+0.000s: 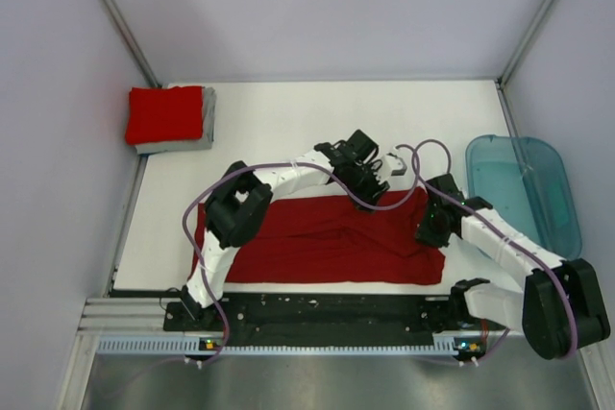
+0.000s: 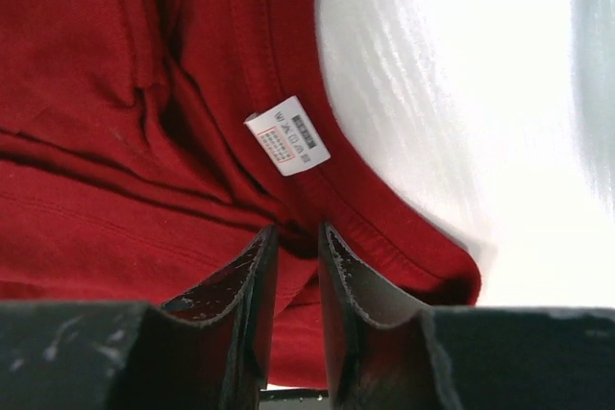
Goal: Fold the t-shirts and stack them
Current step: Fold the other side of the tshirt into a rectangle
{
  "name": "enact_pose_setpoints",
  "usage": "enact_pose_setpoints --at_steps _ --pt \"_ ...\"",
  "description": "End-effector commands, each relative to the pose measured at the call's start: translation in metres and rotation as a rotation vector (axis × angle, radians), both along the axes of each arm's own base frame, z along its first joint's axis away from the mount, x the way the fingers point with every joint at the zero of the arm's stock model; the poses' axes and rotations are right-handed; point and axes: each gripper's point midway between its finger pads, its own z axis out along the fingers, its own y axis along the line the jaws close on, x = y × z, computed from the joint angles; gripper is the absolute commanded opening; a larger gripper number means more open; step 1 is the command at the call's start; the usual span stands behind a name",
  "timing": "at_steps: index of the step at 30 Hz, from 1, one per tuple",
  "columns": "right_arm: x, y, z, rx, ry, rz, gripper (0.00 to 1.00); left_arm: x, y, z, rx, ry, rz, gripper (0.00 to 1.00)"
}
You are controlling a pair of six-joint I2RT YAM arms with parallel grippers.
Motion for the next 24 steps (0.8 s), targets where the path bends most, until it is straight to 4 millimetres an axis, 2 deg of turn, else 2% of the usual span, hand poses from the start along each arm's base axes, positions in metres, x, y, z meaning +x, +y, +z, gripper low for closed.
enact_pose_setpoints --at_steps 1,9,13,16,21,23,24 --pt "0.015 0.003 0.024 -0.065 -0.076 0.047 0.26 0.003 -0.002 0.014 -0.011 -0.042 -0.010 0.38" --pt "0.014 0.015 0.026 -0.057 -0.068 0.084 0.31 0.020 -0.001 0.015 0.019 -0.122 0.024 0.50" --pt "0.011 0.014 0.017 -0.069 -0.030 0.087 0.32 0.019 -0.001 0.008 0.030 -0.114 0.017 0.50" --pt "0.009 0.015 0.014 -0.061 -0.021 0.084 0.31 0.011 -0.003 0.002 0.036 -0.095 0.004 0.49" --pt "0.008 0.015 0.010 -0.059 -0.023 0.078 0.15 0.001 -0.007 -0.002 0.039 -0.098 -0.025 0.39" --pt "0.006 0.014 0.008 -0.062 -0.019 0.078 0.07 0.002 -0.006 -0.002 0.044 -0.096 -0.019 0.25" --pt "0.006 0.012 0.006 -0.070 -0.019 0.072 0.01 0.002 -0.006 0.000 0.045 -0.100 -0.015 0.15"
